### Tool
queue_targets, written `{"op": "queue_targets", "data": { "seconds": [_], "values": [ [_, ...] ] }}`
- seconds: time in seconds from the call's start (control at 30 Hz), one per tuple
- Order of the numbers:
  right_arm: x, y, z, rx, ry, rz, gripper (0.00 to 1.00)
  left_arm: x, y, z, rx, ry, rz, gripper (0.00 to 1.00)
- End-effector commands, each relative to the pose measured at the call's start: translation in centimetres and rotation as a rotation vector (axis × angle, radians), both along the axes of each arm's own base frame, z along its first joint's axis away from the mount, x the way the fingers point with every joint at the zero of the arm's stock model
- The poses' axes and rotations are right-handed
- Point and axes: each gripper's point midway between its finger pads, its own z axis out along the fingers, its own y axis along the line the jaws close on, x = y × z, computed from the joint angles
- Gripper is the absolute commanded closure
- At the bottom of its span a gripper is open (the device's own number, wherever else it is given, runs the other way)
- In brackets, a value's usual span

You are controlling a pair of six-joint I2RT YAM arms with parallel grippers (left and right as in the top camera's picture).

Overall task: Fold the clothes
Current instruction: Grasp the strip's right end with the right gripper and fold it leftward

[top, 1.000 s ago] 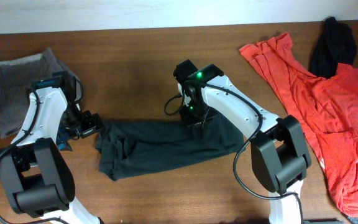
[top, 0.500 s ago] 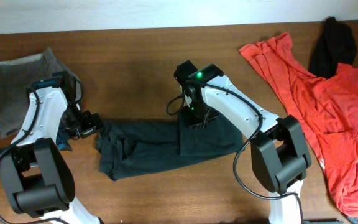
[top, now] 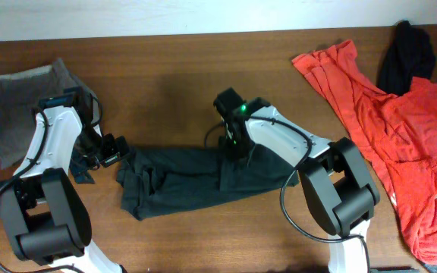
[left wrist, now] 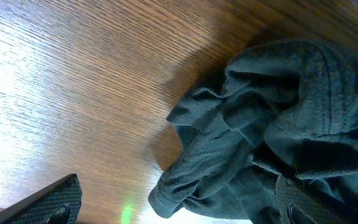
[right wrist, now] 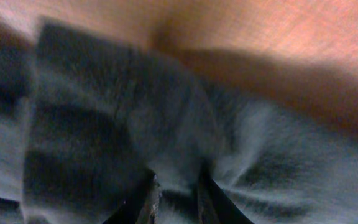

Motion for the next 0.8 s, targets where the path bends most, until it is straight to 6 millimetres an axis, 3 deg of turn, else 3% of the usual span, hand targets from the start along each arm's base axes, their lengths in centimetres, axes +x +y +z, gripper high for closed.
{"op": "queue_targets", "data": {
  "seconds": [0.0, 0.17, 0.43, 0.63, 0.77],
  "values": [
    [-3.0, 1.0, -1.1, 0.039, 0.071, 0.024, 0.74, 0.6, -0.2, 0.8, -0.023, -0.038, -0.006, 0.01],
    [-4.5, 0.5, -2.6, 0.017, 0.097, 0.036, 0.74, 0.6, -0.5, 0.9, -0.036, -0.041, -0.005, 0.01],
    [-4.3, 0.4, -2.9, 0.023, 0.087, 0.033, 0.74, 2.2, -2.9, 1.1, -0.190, -0.132, -0.101, 0.01],
    [-4.3, 0.4, -2.9, 0.023, 0.087, 0.033, 0.74, 2.8, -2.7, 0.6, -0.192, -0.180, -0.215, 0.01],
    [-4.3, 0.4, -2.9, 0.023, 0.087, 0.033, 0.74, 2.1, -2.0, -0.8, -0.149, -0.158, -0.229, 0.01]
  ]
}}
